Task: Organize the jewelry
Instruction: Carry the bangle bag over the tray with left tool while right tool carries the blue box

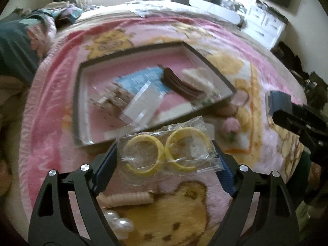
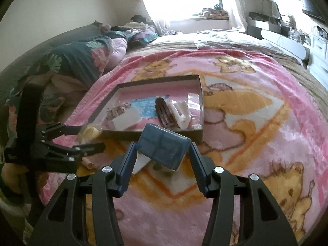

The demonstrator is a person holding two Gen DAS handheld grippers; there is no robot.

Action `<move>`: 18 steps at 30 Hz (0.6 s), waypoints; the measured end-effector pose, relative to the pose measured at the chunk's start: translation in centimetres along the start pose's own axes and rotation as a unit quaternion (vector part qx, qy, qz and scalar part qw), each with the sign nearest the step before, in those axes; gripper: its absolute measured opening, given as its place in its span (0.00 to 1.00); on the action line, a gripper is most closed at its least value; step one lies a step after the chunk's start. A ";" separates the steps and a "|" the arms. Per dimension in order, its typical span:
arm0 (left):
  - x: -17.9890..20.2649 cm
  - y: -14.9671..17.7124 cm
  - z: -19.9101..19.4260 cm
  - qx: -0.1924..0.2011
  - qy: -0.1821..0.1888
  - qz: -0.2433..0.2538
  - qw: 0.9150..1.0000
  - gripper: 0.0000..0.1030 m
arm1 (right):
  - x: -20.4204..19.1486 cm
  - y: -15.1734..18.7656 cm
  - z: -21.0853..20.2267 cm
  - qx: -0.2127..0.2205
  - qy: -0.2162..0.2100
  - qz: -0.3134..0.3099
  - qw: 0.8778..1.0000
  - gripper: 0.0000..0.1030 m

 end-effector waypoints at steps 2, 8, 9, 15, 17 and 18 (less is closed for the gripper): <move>-0.9 -0.5 -0.7 0.009 -0.006 -0.009 1.000 0.75 | -0.4 -0.6 -0.1 0.004 -0.002 -0.007 1.000 0.49; -3.1 -1.5 -2.6 0.031 -0.021 -0.031 0.999 0.75 | -1.6 -2.1 0.1 0.012 -0.011 -0.025 1.000 0.49; -3.3 -1.7 -2.7 0.032 -0.023 -0.033 0.999 0.75 | -1.9 -2.4 0.2 0.013 -0.012 -0.030 0.999 0.49; -5.2 -2.4 -3.3 0.042 -0.036 -0.049 0.997 0.75 | -2.9 -3.9 0.6 0.020 -0.021 -0.042 0.999 0.49; -5.6 -2.6 -3.5 0.045 -0.040 -0.053 0.997 0.75 | -3.3 -4.4 0.7 0.022 -0.023 -0.045 0.999 0.49; -5.8 -2.7 -3.6 0.046 -0.042 -0.054 0.997 0.75 | -3.4 -4.6 0.8 0.023 -0.023 -0.046 0.998 0.49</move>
Point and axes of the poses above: each gripper's, at about its wrist camera, not at the fingertips, and z roughly the way its jaws point, x to its right, y to its underside, the point moved 4 cm from there along z, roughly the way its jaws point, and after that the axes turned 1 degree about x, right-handed, at the moved point
